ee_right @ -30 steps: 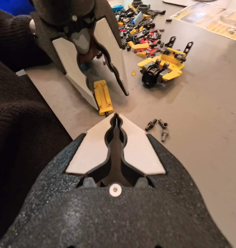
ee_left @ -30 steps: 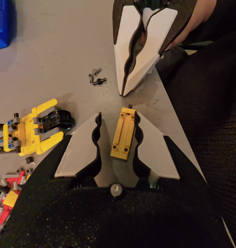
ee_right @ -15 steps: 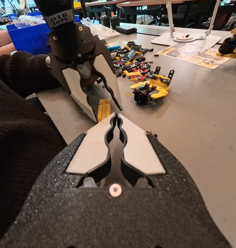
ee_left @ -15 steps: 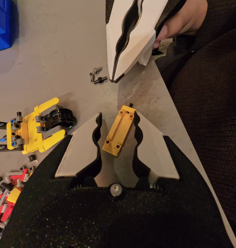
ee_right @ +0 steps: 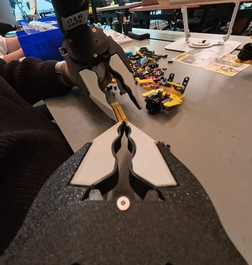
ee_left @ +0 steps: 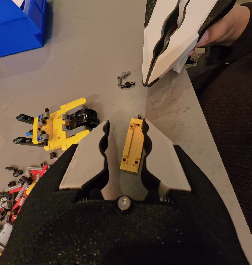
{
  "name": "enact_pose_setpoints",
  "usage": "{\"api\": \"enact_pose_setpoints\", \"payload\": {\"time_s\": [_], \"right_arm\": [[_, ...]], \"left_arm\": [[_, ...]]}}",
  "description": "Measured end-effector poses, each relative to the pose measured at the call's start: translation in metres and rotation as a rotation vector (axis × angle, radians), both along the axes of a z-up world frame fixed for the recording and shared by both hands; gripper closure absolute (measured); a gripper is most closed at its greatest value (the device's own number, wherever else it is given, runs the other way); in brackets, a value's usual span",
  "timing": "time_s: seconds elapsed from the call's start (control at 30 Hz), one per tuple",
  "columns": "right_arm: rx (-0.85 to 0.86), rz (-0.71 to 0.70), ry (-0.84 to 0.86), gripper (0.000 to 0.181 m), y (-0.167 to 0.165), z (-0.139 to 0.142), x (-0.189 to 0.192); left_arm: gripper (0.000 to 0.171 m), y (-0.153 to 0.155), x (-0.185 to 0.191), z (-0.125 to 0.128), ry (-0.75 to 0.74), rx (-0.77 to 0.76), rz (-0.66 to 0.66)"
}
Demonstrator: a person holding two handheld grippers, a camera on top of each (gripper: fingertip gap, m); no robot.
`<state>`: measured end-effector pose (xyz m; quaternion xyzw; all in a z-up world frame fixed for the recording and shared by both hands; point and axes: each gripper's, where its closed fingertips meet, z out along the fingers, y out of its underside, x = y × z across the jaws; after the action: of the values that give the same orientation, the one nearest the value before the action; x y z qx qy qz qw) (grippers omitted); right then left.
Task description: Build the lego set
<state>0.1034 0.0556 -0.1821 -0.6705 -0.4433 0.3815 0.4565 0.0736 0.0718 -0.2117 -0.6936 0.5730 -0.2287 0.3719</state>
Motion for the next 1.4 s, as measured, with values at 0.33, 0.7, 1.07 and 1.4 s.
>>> {"api": "enact_pose_setpoints", "payload": {"time_s": [0.33,0.7,1.07,1.4], "right_arm": [[-0.031,0.013,0.005,0.181,0.000,0.000,-0.001],[-0.095,0.034,0.014,0.179,0.001,0.000,-0.002],[-0.123,0.049,0.009,0.177,0.000,-0.002,-0.003],[-0.044,0.033,0.047,0.176,-0.002,0.006,0.000]], "left_arm": [[0.129,0.016,-0.005,0.015,-0.096,0.006,0.090],[0.126,0.021,-0.007,0.016,-0.113,-0.011,0.123],[0.123,0.025,-0.009,0.014,-0.102,-0.011,0.148],[0.123,0.032,-0.013,0.020,-0.132,-0.001,0.197]]}}
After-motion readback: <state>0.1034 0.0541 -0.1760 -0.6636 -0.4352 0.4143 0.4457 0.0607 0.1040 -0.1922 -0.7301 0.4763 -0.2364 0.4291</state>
